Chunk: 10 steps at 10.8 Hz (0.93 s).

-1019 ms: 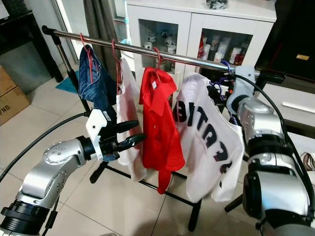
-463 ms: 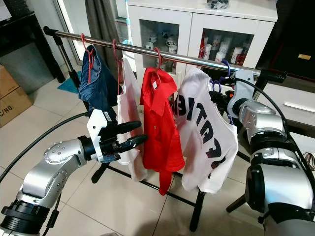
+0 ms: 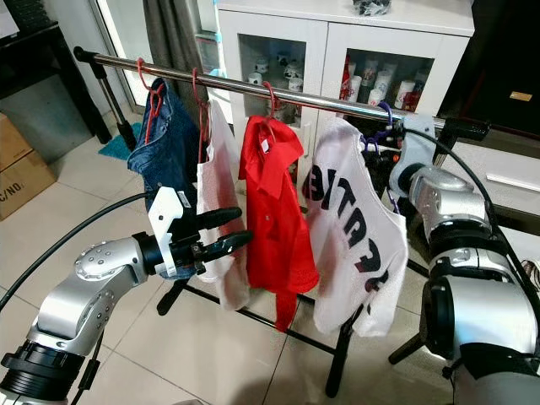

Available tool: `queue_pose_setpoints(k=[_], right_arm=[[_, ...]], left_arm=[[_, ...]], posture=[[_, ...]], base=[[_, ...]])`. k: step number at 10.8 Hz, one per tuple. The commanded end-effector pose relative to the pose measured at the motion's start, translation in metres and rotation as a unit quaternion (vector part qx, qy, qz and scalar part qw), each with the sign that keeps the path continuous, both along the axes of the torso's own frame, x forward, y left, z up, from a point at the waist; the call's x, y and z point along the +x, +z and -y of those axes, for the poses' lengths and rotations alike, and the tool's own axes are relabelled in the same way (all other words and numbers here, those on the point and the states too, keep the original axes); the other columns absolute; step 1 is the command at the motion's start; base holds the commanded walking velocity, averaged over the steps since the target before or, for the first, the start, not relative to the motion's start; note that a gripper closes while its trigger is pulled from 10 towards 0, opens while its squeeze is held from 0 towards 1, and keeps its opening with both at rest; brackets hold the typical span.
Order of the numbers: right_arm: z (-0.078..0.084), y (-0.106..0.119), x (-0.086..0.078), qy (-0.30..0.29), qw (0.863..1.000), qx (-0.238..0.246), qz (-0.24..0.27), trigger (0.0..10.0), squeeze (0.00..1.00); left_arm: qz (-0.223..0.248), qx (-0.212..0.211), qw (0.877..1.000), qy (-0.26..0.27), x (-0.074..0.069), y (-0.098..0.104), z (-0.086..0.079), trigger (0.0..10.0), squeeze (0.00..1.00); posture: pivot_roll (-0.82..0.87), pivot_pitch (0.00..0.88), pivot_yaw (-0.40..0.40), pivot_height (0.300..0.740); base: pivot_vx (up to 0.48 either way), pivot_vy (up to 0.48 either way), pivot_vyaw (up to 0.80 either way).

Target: Hang hanger

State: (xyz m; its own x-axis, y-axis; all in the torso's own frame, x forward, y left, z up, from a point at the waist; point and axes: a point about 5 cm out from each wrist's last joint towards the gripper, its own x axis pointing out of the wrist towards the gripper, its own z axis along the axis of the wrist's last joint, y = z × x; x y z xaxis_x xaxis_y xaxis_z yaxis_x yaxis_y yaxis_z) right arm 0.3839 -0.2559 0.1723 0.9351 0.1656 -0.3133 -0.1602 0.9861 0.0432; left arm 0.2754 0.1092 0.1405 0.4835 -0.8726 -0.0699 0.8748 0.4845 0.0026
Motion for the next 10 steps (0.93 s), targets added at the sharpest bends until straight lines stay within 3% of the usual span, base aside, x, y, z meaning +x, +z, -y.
queue_pose_setpoints(k=[1,6,8,10], right_arm=[[-0.003,0.006,0.002,0.009,1.000,0.006,0.010,0.0,0.00],[-0.005,0.003,0.001,0.017,1.000,0.011,0.014,0.0,0.00],[-0.005,0.018,0.000,-0.002,0.998,0.008,0.065,0.0,0.00],[-0.005,0.022,-0.006,-0.018,0.996,0.014,0.090,0.0,0.00]], left_arm=[[0.007,0.000,1.000,0.001,0.002,0.004,-0.002,10.0,0.00],[0.004,0.009,1.000,0.019,0.004,0.002,-0.005,10.0,0.00],[0.000,0.025,0.997,0.076,0.011,-0.001,-0.009,10.0,0.00],[0.003,0.030,0.995,0.090,0.011,-0.003,-0.013,10.0,0.00]], posture=[[-0.13,0.000,0.059,0.740],[-0.13,0.000,0.066,0.740],[-0.12,0.000,0.056,0.740],[-0.11,0.000,0.055,0.740]], base=[[0.000,0.000,0.00],[0.000,0.000,0.00],[0.000,0.000,0.00],[0.000,0.000,0.00]])
